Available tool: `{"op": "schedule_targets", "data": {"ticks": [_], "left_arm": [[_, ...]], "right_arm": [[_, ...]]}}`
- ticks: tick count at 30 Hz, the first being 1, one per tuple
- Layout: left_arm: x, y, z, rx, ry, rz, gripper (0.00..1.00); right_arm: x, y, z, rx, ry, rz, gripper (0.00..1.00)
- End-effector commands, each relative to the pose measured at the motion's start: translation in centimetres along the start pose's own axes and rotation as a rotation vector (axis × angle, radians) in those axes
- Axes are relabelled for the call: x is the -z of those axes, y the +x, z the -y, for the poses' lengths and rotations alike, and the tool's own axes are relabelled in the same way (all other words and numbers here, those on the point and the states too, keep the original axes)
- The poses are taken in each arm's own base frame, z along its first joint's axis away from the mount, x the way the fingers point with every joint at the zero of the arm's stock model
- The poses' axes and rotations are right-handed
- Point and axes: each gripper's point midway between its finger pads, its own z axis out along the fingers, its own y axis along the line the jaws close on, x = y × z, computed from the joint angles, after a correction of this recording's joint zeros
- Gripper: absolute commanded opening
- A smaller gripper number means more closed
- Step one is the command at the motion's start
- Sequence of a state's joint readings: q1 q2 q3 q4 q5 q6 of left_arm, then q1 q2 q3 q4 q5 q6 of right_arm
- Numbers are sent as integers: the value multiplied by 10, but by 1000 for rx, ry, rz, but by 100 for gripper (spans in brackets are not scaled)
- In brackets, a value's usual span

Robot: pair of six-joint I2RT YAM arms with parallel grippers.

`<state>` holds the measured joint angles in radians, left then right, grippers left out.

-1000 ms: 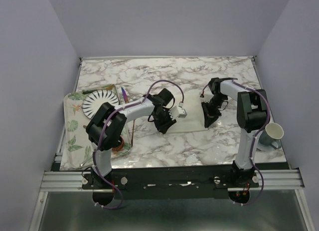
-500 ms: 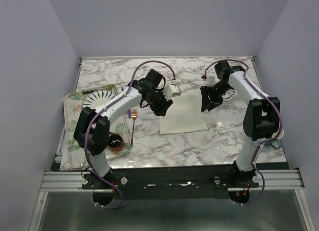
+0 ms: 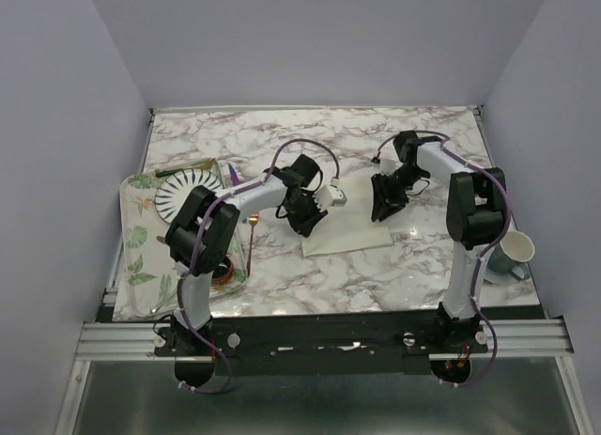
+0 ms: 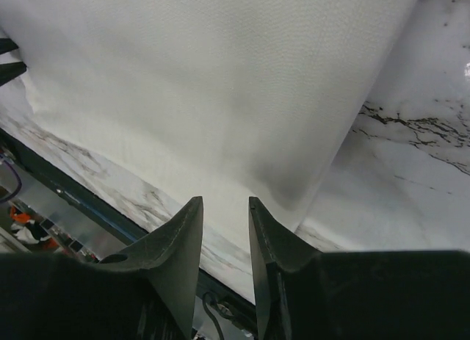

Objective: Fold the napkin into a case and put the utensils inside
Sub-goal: Smooth out the square-folded napkin at the center of the board.

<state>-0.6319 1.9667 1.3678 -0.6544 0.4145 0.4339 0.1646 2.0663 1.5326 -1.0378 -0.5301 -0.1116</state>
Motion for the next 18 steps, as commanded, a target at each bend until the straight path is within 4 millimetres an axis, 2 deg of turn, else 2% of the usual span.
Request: {"op": "schedule_targets", "data": {"ticks": [1,4,7,8,9,10,11,12,14,15,16,17,18], "left_arm": [[-9,27,37,-25,45,-80,24],[-9,29,60,-26,69,-80,24],[-6,21,81,-1,100,-65,24],[-3,17,88,7,121,-56,26],[0,12,94,34,127,-43,31],[10,1,96,38,126,0,34],[19,-13,97,39,119,53,38],[30,-25,96,39,108,105,46],[71,-64,92,20,54,277,55],[87,-76,86,14,23,336,67],[118,-90,79,21,-25,422,74],[140,-107,71,2,-67,506,84],[158,-115,66,-6,-94,558,99]], "right_arm": [[-5,15,3,31,8,-29,39],[-11,31,10,35,28,-68,39],[-9,34,12,55,46,-69,39],[-2,28,6,71,35,-40,39],[3,24,2,89,23,-18,39],[8,21,-3,107,12,0,39],[21,8,-15,163,-18,54,41],[37,2,-26,202,-27,103,43],[63,-13,-46,295,-49,196,50],[92,-28,-62,364,-37,289,54],[107,-34,-72,407,-38,336,60],[122,-39,-81,454,-33,380,75],[145,-52,-92,509,-10,467,83]]}}
